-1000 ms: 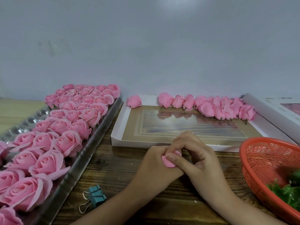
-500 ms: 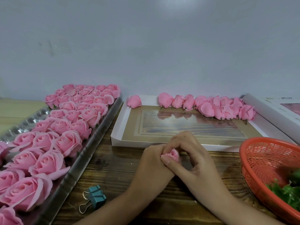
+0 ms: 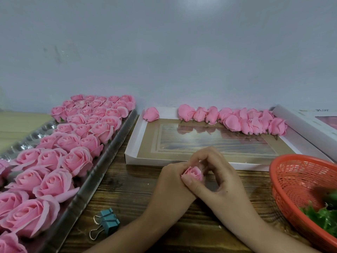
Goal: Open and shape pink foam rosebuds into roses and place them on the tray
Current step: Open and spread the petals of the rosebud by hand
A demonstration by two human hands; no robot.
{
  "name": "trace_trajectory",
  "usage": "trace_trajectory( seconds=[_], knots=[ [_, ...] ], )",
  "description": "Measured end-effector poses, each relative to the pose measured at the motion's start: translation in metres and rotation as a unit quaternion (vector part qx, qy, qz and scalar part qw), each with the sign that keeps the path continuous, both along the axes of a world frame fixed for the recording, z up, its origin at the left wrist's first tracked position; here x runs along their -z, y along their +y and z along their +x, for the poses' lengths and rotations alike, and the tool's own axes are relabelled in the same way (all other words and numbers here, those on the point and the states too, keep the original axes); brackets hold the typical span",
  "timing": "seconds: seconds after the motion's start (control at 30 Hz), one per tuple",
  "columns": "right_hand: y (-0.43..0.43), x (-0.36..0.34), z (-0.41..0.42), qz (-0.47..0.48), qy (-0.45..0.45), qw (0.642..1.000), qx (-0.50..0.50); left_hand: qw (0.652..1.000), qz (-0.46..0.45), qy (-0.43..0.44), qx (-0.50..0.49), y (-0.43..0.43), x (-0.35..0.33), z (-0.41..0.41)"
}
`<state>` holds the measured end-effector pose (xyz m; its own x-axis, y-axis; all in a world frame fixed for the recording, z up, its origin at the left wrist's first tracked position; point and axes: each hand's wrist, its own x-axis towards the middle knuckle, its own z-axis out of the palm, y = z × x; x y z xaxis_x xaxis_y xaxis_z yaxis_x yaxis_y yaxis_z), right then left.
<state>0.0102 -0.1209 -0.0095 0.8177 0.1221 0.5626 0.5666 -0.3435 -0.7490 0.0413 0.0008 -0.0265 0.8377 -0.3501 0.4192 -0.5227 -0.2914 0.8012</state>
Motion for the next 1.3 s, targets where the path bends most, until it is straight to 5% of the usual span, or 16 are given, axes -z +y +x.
trace_trajectory(
  seconds=[0.37, 0.9, 1.1, 1.3],
  knots=[
    [-0.002, 0.001, 0.002, -0.04, -0.028, 0.999, -0.018, 0.995, 0.096, -0.022, -0.029, -0.003, 0.01, 0.008],
    [-0.002, 0.001, 0.001, -0.011, 0.002, 1.0, 0.004, 0.999, -0.038, 0.026, 0.002, -0.003, 0.004, 0.002],
    [-0.002, 0.003, 0.004, -0.017, -0.011, 1.0, -0.017, 0.998, 0.05, -0.012, -0.031, -0.001, 0.005, 0.004],
    [-0.004, 0.001, 0.005, 0.012, -0.003, 0.999, -0.046, 1.0, 0.001, 0.028, 0.009, 0.0, -0.003, 0.0]
  ],
)
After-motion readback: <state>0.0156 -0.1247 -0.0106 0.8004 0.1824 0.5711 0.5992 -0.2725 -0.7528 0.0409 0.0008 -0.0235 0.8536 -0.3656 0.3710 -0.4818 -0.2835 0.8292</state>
